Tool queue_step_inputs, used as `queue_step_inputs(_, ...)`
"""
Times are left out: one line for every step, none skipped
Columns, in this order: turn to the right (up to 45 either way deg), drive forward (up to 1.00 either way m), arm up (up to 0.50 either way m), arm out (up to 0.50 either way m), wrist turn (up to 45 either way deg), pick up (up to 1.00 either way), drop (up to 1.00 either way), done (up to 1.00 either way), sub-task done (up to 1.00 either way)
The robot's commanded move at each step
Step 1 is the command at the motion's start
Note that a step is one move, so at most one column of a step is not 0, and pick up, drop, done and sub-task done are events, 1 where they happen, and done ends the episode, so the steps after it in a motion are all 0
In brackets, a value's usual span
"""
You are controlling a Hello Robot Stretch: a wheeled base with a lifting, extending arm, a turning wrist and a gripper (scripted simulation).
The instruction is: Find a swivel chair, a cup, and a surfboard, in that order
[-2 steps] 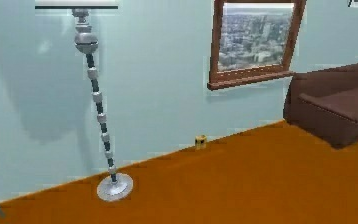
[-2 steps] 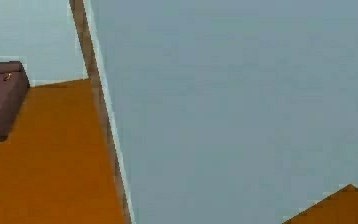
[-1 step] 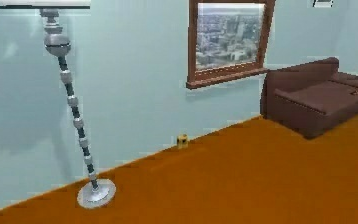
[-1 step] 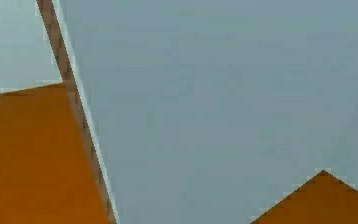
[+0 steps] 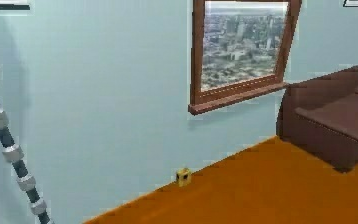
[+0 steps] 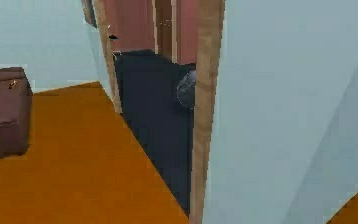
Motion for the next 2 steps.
queue_step_inputs(45.0,0.0,0.0,0.0,0.0,0.0,0.0,0.0,0.0)
queue_step_inputs(18.0,0.0,0.0,0.0,0.0,0.0,0.0,0.0,0.0)
